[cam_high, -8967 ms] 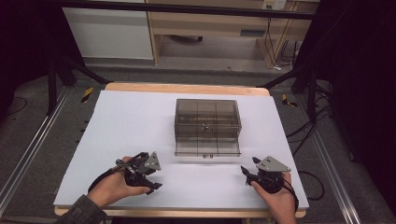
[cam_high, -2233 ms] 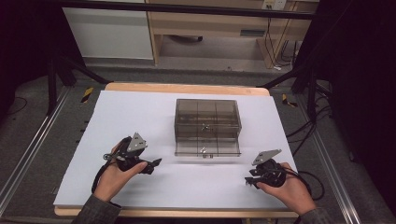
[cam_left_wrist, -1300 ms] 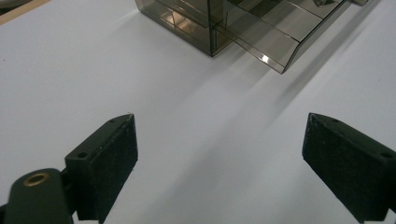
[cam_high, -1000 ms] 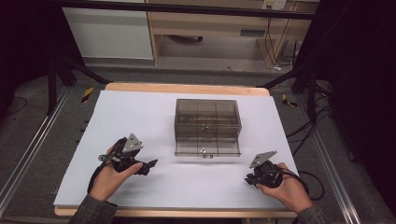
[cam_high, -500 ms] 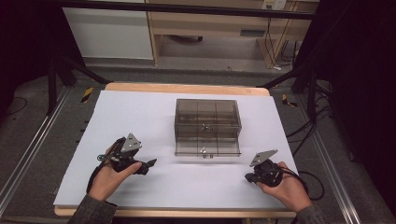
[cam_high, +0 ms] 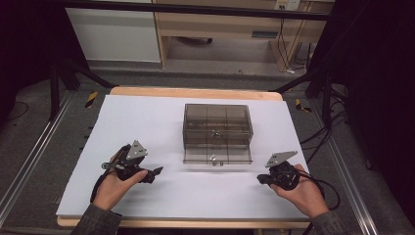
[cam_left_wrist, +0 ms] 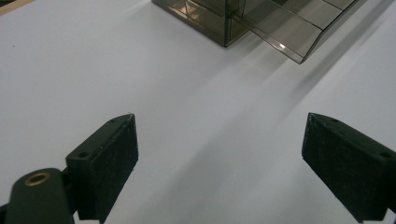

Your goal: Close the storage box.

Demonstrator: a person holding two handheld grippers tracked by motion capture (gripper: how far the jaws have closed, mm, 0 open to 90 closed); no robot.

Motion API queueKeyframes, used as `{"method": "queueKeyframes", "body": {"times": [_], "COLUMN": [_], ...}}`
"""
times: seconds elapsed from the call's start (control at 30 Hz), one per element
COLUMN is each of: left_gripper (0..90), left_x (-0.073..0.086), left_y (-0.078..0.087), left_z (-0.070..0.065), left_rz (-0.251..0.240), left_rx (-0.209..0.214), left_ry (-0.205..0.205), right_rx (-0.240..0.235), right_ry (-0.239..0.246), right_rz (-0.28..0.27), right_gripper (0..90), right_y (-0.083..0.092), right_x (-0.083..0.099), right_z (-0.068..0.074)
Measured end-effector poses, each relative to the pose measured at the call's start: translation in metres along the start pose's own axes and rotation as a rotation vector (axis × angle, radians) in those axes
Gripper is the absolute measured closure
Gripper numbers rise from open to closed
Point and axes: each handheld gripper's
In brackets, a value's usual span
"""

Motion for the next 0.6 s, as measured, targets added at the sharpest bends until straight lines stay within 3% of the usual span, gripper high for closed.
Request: {"method": "queueKeyframes", "body": {"times": [0.6], "left_gripper": [10.6], "left_x": [0.006], "left_y": [-0.006], "left_z": [0.003], "left_rz": [0.005], "left_rx": [-0.016], "left_ry": [0.003], "right_rx": [0.020], "right_ry": [-0.005], "right_rz": [-0.163], "right_gripper": [88.8], "right_y": [0.018], "right_x": [-0.049], "right_z": [-0.009]}}
Point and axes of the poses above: each handheld gripper's, and its own axes: y roughly backward along the jaws, x roughly out of its underside, z roughly to its left
